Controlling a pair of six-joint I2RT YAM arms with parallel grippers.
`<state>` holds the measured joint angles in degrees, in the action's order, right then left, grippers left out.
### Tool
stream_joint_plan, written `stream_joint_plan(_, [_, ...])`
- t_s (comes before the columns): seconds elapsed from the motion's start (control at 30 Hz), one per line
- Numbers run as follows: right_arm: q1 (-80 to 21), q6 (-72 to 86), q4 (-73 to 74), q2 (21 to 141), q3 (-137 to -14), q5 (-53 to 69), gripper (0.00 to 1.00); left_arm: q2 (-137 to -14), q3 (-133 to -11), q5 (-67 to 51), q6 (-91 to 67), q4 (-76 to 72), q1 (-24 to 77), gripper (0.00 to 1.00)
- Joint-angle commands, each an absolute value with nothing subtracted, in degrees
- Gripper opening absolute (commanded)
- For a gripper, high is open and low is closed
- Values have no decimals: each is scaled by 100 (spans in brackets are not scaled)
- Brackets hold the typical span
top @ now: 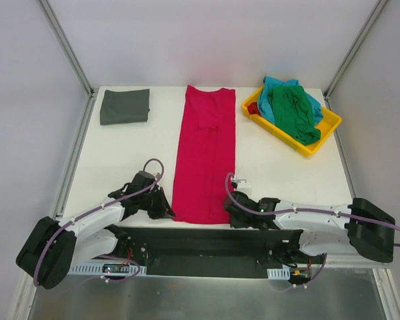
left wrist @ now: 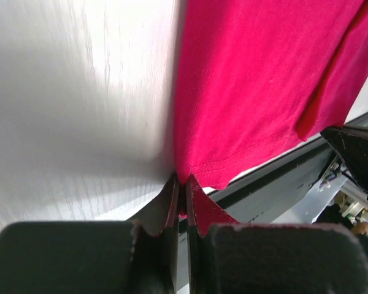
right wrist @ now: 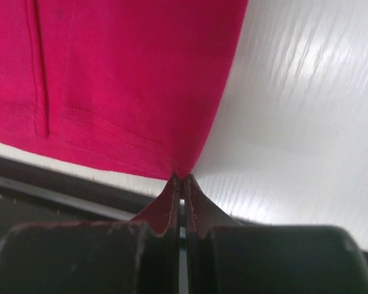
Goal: Fold and stack the t-shirts
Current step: Grab the bottom of the folded rectangular tshirt with both arms, then fold the folded rectangular tshirt in 1/3 of the way
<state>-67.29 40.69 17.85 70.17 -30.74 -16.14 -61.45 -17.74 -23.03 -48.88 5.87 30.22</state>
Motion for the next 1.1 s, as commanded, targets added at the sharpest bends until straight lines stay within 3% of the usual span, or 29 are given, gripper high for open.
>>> stream_joint_plan(0.0, [-7188,4552,2644,6540,-3199,-1591,1,-5468,-1451,-2479,-4957,1264,3120,0])
stream_joint_plan(0.23, [-7620,4764,2839,6092,-3199,-1301,1,-4237,-1230,-2558,-5264,1573,3199,0])
stream_joint_plan(0.4, [-7603,4492,2988,5591,-3410,-2028,1,-4104,-1765,-2532,-5124,1608,3199,0])
stream_joint_plan(0.63, [-6919,3369,2849,5291,-3893,-2707,0,-5219,-3136,-1768,-4633,1565,3190,0])
stream_joint_plan(1.07, [-4633,1020,1126,6556,-4974,-1899,0,-7733,-5685,-879,-3956,1406,2541,0])
